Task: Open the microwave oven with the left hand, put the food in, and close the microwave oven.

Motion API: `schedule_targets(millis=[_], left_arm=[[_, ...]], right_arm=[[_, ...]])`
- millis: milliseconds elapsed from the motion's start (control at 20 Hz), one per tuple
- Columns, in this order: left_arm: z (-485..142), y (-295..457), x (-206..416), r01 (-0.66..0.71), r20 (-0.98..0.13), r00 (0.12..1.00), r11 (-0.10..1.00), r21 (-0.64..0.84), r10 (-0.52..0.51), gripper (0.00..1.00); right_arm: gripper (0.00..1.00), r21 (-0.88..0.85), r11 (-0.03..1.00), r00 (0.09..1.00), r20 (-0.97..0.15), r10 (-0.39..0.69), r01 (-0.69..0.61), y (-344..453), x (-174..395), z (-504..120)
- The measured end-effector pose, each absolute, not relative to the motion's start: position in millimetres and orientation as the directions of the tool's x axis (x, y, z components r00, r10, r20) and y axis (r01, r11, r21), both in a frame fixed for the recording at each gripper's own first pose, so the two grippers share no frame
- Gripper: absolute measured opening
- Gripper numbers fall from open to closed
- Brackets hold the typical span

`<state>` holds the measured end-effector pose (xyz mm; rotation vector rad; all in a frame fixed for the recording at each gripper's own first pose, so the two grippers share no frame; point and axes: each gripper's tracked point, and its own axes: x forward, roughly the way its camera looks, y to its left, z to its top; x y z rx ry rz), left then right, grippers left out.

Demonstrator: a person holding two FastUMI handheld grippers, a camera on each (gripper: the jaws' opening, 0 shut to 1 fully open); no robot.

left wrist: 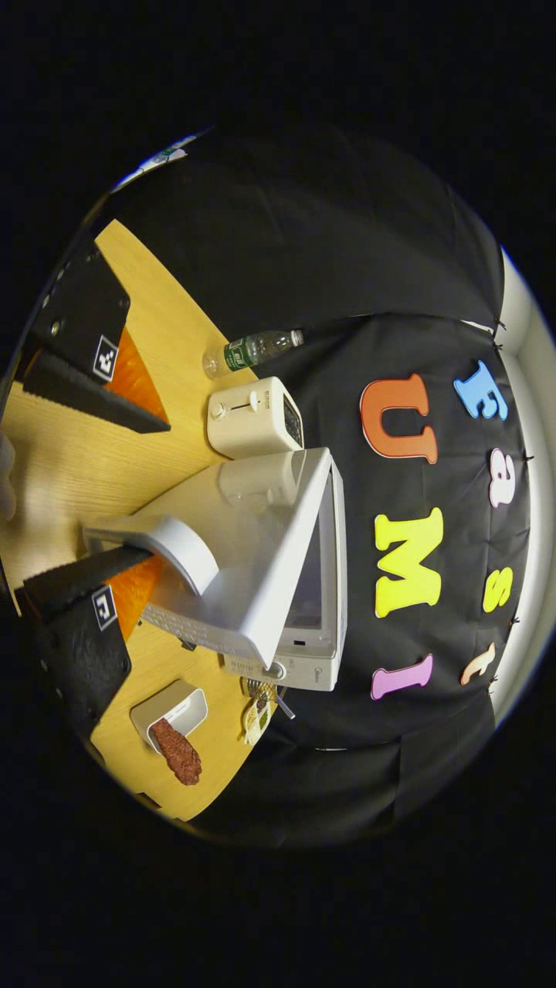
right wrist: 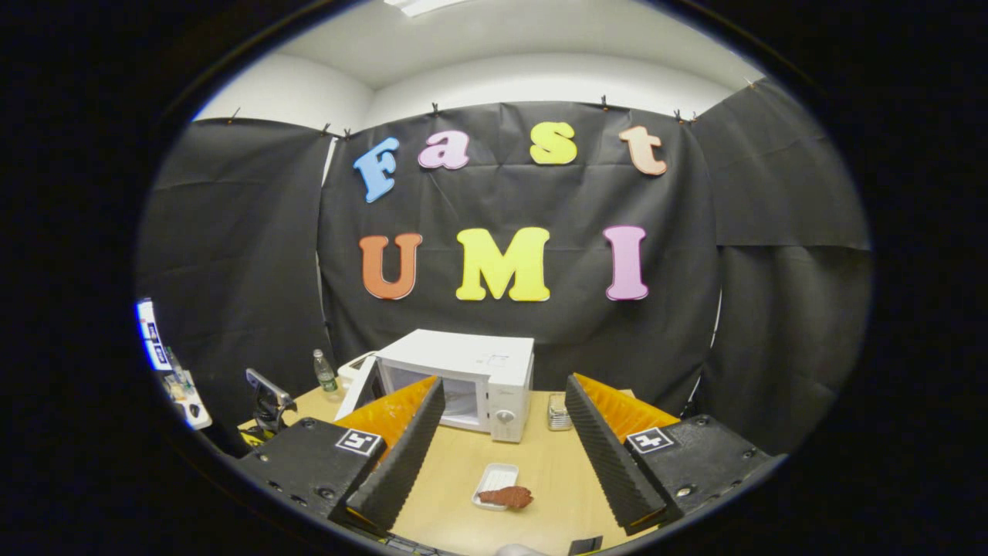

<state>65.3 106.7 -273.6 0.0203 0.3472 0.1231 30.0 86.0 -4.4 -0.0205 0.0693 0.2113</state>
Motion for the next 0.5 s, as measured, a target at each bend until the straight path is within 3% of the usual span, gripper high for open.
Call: schedule_targets(millis=[50,500], left_arm=[[-274,109,65,-0.121,-0.338,0.932,0.991,0.053,0.132,0.95],[-254,128,42,-0.102,-0.278,0.951,0.987,0.122,0.132,0.96]], right_arm=[[0.92,-0.014,0.979,0.977,-0.067,0.204,-0.206,87,28,-4],[0.92,-0.001,0.973,0.969,-0.097,0.229,-0.23,106,20,-21]])
